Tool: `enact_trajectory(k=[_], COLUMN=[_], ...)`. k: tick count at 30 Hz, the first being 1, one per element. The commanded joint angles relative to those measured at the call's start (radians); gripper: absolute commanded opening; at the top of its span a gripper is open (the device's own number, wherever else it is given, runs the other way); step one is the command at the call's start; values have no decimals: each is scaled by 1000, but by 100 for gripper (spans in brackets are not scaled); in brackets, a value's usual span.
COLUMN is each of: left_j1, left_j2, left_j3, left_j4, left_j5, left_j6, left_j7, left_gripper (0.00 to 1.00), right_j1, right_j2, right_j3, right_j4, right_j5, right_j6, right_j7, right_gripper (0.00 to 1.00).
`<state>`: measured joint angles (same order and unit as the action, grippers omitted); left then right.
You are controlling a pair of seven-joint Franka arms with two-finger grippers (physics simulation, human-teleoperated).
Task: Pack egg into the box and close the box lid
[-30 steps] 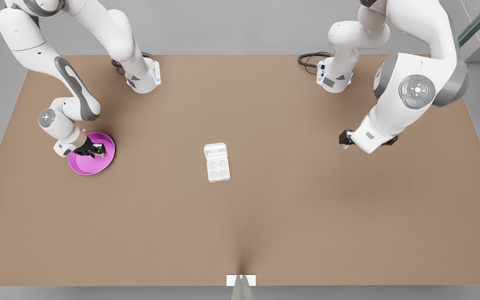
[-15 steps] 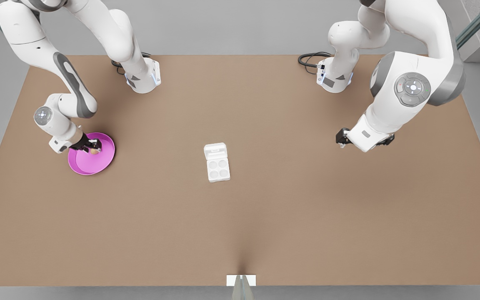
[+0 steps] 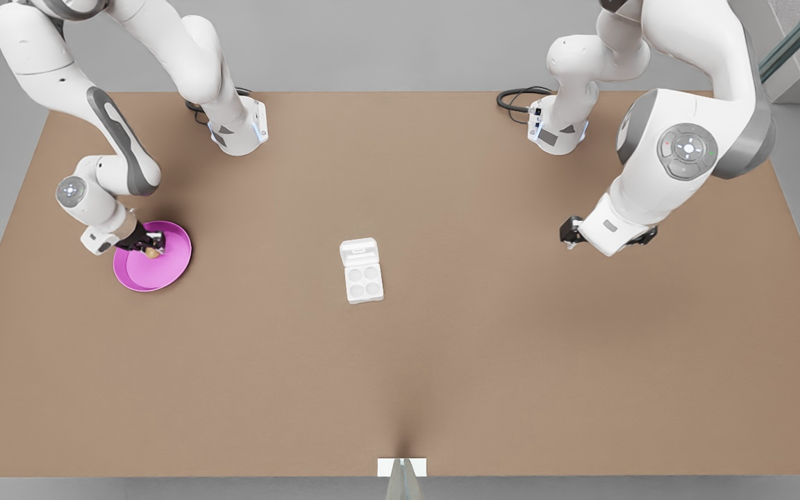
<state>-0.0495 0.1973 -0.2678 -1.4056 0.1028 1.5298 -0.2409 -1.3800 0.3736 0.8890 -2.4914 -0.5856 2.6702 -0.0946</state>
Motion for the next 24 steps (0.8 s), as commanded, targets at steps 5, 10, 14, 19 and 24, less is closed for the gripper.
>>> enact_trajectory(k=[5,10,14,19,24], left_j1=[7,8,8,8,7], left_j2=[7,7,7,2,7], left_j3=[-1,-1,-1,-1,-1], left_j4=[-1,-6,-6,-38,-44], left_j5=[2,2,20,20,20], left_j6=[12,13,15,10,13], left_j7=[-3,-3,-3,-3,-3], left_gripper=[100,100,100,100,100], right_j1=[442,1593,1940,2072,2118], right_j2=[-12,269,343,292,307], right_j3=[13,-774,-996,-993,-993], right_j4=[322,990,1114,971,973], right_j5=[326,610,762,819,833], right_j6=[-395,-687,-773,-710,-671], right_j7=[179,415,544,684,722], right_gripper=[48,50,50,51,51])
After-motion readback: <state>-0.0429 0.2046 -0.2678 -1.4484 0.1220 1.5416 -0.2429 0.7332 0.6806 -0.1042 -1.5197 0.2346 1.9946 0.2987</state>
